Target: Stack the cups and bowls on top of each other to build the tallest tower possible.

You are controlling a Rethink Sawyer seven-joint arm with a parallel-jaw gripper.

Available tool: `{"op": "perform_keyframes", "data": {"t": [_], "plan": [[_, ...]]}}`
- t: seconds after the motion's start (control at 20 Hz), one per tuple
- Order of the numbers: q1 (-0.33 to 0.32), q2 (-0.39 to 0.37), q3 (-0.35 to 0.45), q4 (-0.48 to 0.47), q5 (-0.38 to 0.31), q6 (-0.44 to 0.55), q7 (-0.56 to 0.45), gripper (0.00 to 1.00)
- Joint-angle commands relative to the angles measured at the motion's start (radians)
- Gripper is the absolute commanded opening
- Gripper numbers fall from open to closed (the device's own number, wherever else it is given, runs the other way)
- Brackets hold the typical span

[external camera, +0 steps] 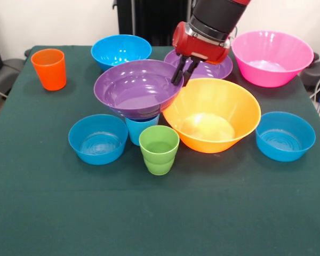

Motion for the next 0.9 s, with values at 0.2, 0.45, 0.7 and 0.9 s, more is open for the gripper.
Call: {"op": "perform_keyframes", "data": {"t": [0.2, 0.45, 0.7, 0.9], "plan": [[0.024, 0.028, 0.032, -0.062, -0.032, 0.113, 0.077, 0.00], [0.032, 0.041, 0.023, -0.095, -0.032, 0.155, 0.066, 0.00], [0.046, 0.061, 0.006, -0.131, -0.035, 0.191, 0.063, 0.00], [0.055, 0.076, -0.005, -0.154, -0.033, 0.202, 0.080, 0.00]]}}
